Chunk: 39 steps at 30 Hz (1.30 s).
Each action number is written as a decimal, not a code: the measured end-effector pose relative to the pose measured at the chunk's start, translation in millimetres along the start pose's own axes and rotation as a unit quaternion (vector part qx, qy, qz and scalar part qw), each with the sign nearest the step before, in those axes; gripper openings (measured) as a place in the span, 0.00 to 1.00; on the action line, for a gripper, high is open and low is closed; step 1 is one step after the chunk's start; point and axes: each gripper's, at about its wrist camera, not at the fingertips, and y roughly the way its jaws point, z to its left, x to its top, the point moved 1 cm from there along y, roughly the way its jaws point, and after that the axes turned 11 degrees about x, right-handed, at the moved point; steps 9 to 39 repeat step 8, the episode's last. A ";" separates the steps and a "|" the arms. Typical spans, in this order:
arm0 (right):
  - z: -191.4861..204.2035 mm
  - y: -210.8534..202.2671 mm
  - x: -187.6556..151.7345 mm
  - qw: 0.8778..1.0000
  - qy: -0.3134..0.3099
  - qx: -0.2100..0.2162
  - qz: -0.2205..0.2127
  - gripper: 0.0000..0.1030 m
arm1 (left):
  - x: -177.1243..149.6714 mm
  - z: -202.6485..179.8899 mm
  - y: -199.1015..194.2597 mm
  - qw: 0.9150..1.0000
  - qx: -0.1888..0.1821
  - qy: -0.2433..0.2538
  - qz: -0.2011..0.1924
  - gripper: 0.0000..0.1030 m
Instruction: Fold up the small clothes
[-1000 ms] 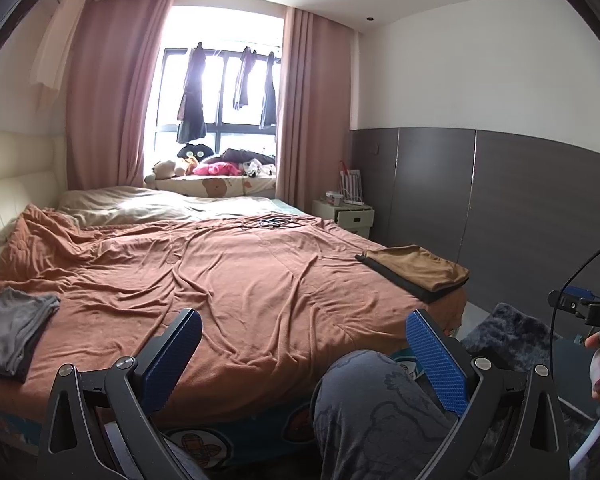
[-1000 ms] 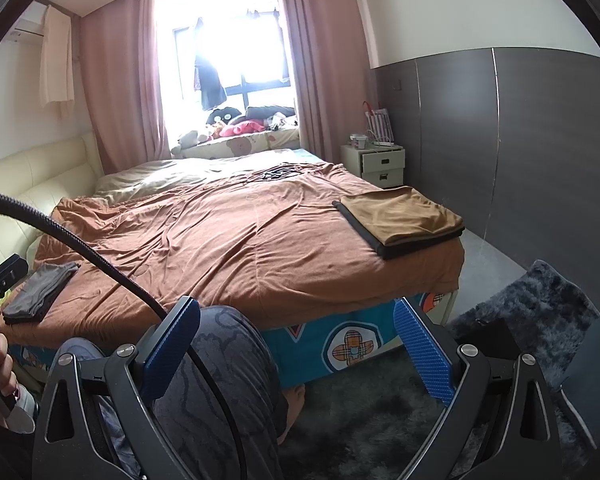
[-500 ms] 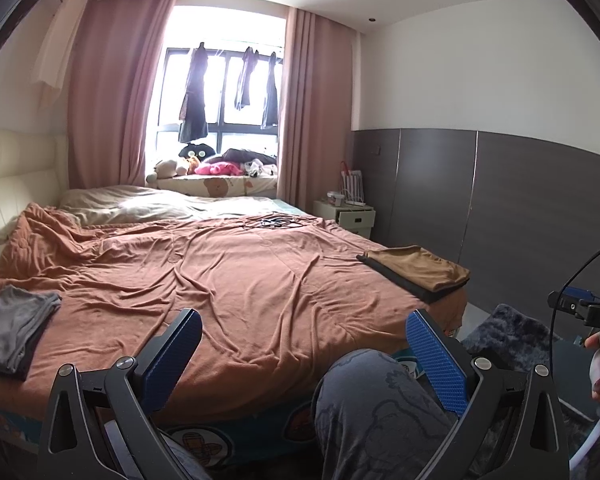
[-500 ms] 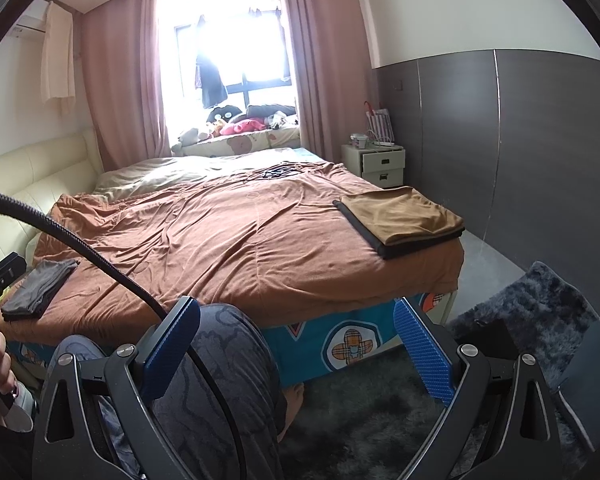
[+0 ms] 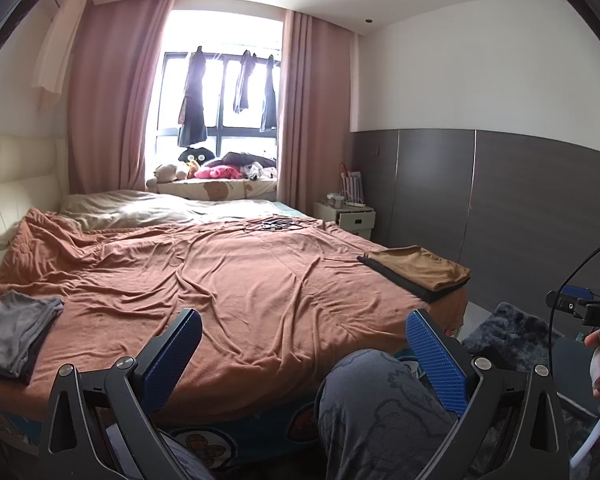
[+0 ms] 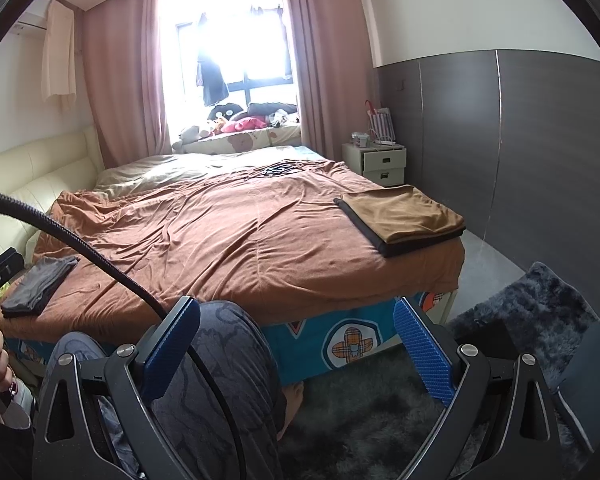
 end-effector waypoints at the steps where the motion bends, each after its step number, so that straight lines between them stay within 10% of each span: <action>1: 0.2 -0.3 0.1 1.000 0.000 0.000 0.000 0.94 | -0.2 -0.2 -0.3 1.000 0.000 0.000 0.000 1.00; 39: 0.7 -1.6 0.4 1.000 -0.001 -0.001 -0.001 0.94 | -1.3 -1.7 -4.9 1.000 0.004 0.001 -0.006 1.00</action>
